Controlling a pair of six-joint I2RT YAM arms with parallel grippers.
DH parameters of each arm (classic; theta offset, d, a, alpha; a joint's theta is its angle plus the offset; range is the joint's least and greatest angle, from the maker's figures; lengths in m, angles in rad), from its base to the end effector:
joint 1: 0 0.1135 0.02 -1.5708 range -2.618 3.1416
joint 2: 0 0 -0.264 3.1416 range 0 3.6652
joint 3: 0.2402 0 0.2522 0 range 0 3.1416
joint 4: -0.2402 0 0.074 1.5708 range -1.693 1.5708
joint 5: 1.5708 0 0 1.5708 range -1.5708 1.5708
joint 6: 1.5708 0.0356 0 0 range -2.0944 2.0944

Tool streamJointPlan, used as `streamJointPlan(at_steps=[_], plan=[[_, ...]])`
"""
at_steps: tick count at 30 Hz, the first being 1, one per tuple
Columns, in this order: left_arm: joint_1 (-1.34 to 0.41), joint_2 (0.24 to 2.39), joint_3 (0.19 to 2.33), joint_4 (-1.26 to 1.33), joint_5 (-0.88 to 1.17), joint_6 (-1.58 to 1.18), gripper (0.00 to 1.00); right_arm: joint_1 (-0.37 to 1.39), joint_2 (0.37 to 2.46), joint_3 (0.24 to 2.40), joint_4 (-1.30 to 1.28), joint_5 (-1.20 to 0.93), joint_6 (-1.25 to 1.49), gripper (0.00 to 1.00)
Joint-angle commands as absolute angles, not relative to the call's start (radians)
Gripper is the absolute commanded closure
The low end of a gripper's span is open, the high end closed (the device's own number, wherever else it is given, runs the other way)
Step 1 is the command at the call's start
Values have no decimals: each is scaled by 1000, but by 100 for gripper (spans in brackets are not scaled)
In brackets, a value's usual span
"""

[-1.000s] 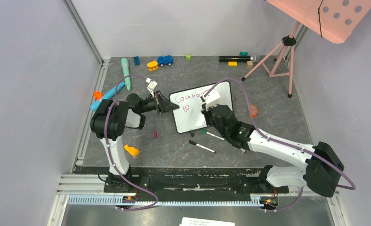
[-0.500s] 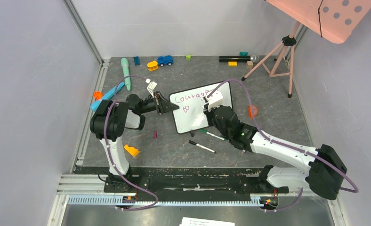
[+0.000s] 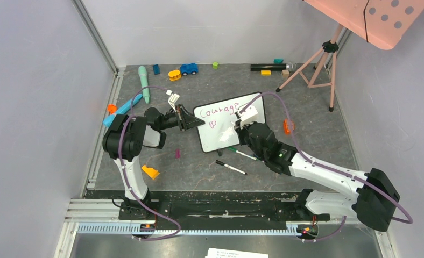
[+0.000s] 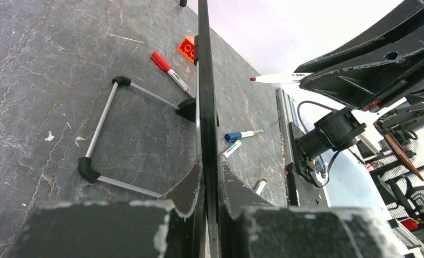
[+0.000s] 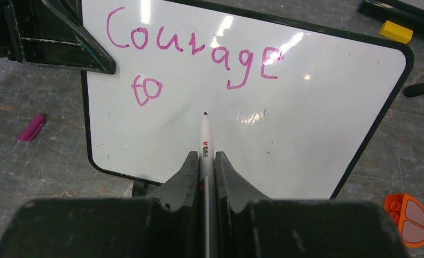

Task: Write a sentence on the whiteboard

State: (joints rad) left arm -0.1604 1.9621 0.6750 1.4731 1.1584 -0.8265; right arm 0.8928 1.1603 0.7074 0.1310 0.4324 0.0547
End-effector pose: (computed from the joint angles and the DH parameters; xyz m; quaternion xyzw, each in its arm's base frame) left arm 0.3241 -0.0855 0.1555 0.2235 0.6426 -0.6129 0.4018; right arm 0.1760 0.1947 0.2687 -0.2078 0.7749 0.1057 0.5875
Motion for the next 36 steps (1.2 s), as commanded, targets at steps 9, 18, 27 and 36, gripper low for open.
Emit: streamJointPlan(at_steps=[9,18,27,36], plan=[[-178,1986,693,1557,1213,-740,98,888,1103,678,161,416,59,100],[-178,1975,703,1557,1232,-762,98,888,1120,687,185,412,75,100],[-178,1971,711,1557,1238,-779,98,888,1155,733,186,406,70,100],[-178,1965,710,1557,1239,-785,98,888,1201,777,164,430,38,100]])
